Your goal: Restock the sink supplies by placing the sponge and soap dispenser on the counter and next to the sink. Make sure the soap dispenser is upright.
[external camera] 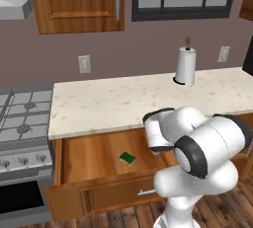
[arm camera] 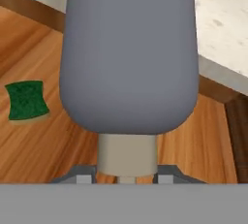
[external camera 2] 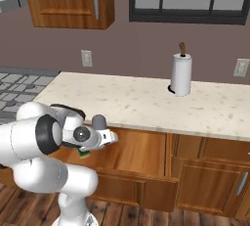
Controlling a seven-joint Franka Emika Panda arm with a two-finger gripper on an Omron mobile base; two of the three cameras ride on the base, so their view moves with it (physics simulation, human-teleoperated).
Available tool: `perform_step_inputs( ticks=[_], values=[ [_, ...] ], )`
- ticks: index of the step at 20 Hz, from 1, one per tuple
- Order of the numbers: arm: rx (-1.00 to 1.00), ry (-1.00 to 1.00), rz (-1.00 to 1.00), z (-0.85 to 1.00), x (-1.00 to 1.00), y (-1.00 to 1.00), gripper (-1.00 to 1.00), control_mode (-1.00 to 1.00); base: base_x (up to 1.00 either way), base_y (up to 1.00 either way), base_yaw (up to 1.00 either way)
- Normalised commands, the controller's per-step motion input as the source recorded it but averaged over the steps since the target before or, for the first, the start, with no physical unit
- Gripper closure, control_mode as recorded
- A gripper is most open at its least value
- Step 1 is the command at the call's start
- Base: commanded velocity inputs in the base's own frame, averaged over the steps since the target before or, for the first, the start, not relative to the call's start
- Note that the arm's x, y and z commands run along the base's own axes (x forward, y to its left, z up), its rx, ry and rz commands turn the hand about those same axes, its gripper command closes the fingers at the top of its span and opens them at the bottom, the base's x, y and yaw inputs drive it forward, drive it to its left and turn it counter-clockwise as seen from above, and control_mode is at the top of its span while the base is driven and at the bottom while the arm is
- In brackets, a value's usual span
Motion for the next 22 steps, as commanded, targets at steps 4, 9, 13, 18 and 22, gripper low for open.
perform_step_inputs(
  ticks=[4,9,13,18,22],
  values=[
    [0.00,0.00,0.23,1.00,-0.42,-0.13,1.00,-1.00,0.00,0.00,0.00],
    [0.00,0.00,0.17,1.00,-0.47,-0.16,1.00,-1.00,0.00,0.00,0.00],
    [0.00,0.01,0.11,1.00,-0.48,-0.34,1.00,-1.00,0.00,0.00,0.00],
    [0.00,0.01,0.07,1.00,-0.28,-0.41,1.00,-1.00,0.00,0.00,0.00],
    [0.00,0.00,0.03,1.00,-0.09,-0.51,1.00,-1.00,0.00,0.00,0.00]
  ],
)
